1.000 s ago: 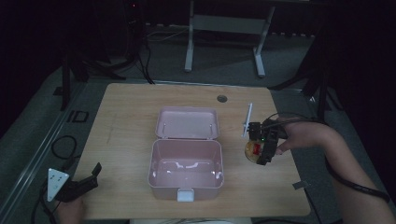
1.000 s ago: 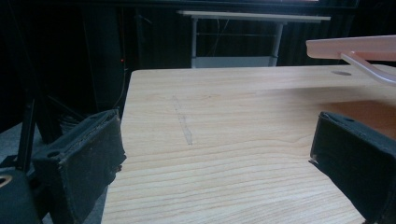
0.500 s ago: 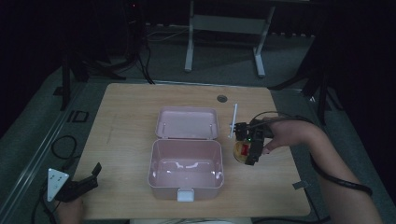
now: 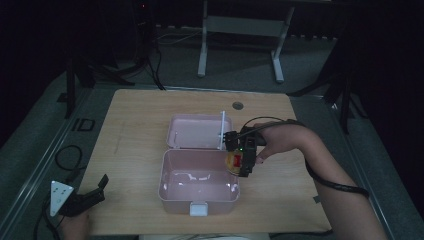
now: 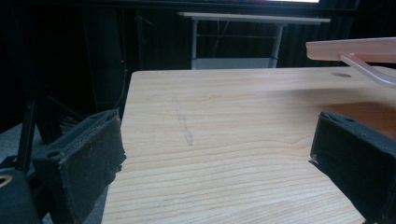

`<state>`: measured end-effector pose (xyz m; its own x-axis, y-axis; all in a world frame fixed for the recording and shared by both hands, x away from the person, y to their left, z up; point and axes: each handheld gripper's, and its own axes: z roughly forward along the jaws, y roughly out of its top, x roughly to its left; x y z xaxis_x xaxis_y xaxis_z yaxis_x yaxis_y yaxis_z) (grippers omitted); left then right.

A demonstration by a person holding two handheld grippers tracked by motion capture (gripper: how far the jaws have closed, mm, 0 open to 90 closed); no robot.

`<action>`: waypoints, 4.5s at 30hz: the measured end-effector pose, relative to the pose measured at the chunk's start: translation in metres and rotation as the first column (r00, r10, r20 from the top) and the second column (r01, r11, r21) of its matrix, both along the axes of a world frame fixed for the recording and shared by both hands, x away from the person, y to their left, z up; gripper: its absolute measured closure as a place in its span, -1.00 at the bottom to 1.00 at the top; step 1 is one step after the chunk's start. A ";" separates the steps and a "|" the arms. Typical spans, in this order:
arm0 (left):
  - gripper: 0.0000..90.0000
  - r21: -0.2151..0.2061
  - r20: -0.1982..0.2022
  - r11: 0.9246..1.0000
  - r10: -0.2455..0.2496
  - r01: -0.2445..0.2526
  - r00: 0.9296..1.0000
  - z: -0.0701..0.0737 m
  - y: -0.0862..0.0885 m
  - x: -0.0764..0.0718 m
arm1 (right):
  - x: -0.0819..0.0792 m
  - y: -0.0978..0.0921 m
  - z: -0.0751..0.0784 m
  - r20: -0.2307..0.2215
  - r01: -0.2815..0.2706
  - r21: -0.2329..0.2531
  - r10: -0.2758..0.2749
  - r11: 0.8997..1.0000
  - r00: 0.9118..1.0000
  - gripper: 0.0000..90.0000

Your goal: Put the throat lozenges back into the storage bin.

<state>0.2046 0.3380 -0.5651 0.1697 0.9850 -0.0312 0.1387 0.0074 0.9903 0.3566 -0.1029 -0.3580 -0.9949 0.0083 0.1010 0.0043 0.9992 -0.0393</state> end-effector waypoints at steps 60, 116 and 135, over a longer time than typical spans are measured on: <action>-0.93 -0.016 0.006 1.000 -0.004 0.004 1.000 0.000 0.001 0.000 | -0.008 0.049 -0.120 -0.110 -0.101 -0.017 0.098 0.995 0.989 -0.54; -0.93 -0.007 0.000 1.000 -0.006 0.006 1.000 0.000 0.000 0.000 | 0.002 -0.053 -0.030 0.014 0.048 0.308 -0.055 0.950 0.998 -0.71; -0.93 -0.007 0.000 1.000 -0.006 0.006 1.000 0.000 0.001 0.000 | 0.021 -0.131 -0.109 0.061 0.237 0.514 -0.311 0.825 0.949 -0.72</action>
<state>0.2047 0.3385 -0.5652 0.1755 0.9837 -0.0380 0.1384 0.0135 0.9903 0.3778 -0.2340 -0.4672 -0.9629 0.2682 0.0297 0.2491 0.8412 0.4799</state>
